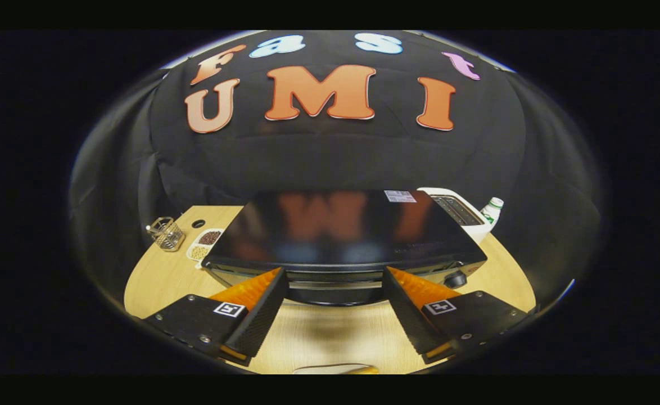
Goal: Open the toaster oven, put the food inside, and close the toaster oven door.
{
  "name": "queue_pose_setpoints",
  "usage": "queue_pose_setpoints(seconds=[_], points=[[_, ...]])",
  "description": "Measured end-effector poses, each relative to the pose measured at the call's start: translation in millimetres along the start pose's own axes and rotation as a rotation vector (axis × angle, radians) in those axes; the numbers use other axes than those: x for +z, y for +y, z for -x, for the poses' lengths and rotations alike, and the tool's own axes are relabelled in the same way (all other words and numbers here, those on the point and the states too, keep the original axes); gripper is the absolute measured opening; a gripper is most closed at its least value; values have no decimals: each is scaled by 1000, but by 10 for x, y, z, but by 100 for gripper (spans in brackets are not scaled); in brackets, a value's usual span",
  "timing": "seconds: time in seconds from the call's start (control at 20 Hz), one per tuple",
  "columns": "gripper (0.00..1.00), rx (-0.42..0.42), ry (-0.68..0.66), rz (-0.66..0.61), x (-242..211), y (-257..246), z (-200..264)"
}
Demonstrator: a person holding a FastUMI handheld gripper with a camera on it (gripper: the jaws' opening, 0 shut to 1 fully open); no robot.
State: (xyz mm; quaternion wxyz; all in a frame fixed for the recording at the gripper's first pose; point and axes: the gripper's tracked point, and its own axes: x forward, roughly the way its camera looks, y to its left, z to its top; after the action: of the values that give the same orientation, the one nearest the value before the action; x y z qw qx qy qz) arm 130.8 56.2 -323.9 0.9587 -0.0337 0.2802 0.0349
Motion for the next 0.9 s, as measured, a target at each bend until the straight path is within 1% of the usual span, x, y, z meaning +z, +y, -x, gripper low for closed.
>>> queue_pose_setpoints(seconds=[0.1,0.5,0.6,0.8,0.9], points=[[100,14,8,-7,-84,6,117],[100,6,16,5,-433,-26,392],[100,5,23,-9,-524,-31,454],[100,5,55,-7,-799,-32,573],[100,6,37,-2,-886,-33,618]])
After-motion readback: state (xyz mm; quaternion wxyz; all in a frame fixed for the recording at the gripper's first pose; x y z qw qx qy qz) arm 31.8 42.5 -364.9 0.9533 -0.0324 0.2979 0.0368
